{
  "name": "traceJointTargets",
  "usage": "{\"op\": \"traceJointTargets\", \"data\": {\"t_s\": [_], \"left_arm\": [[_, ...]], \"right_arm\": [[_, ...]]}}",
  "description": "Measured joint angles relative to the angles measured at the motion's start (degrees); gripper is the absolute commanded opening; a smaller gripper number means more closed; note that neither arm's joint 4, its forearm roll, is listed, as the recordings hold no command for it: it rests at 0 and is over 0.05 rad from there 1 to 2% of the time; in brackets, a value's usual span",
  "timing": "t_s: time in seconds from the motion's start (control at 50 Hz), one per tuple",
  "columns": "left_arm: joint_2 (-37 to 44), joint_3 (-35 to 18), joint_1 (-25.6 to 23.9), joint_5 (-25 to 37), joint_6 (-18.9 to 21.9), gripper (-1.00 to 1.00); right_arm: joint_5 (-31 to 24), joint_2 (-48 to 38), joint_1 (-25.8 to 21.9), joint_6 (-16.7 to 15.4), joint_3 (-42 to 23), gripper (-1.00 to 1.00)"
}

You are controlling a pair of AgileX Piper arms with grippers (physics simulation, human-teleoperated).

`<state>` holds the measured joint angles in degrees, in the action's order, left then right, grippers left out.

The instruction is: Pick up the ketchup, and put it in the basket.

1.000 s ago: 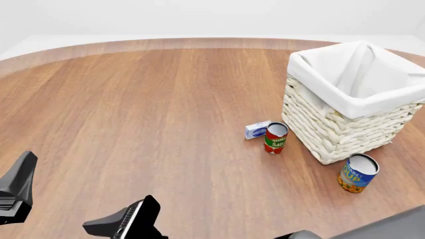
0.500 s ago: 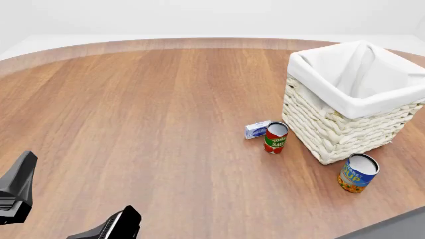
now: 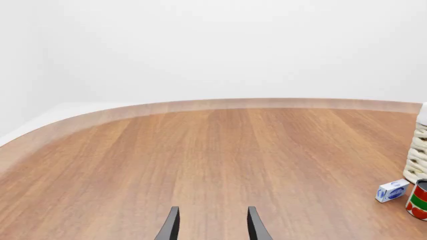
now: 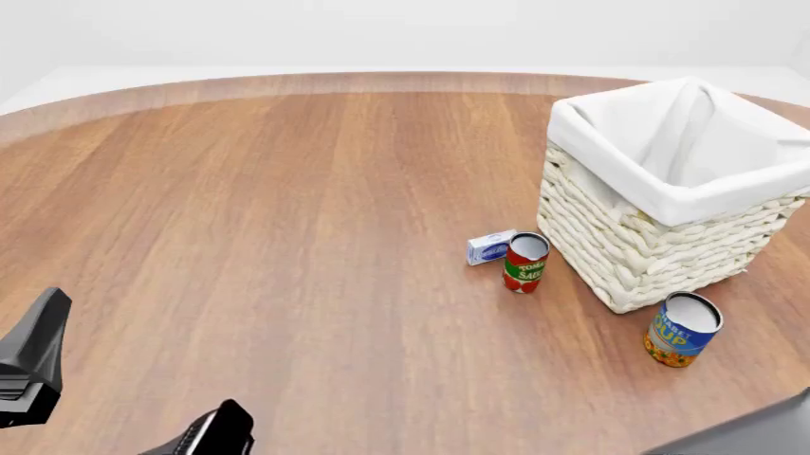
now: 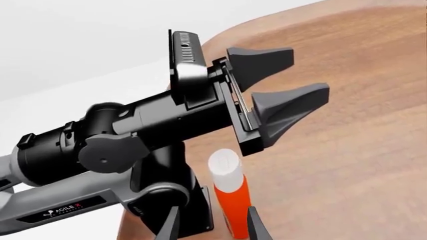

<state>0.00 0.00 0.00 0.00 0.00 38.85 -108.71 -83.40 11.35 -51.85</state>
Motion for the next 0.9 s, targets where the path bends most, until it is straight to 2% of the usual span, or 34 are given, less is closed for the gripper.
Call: {"op": "traceJointTargets", "data": {"t_s": [0.9], "left_arm": [[0.0,0.0,0.0,0.0,0.0,1.0]], "right_arm": [[-0.6,-3.9,1.2,0.8,-3.5,1.0]]}}
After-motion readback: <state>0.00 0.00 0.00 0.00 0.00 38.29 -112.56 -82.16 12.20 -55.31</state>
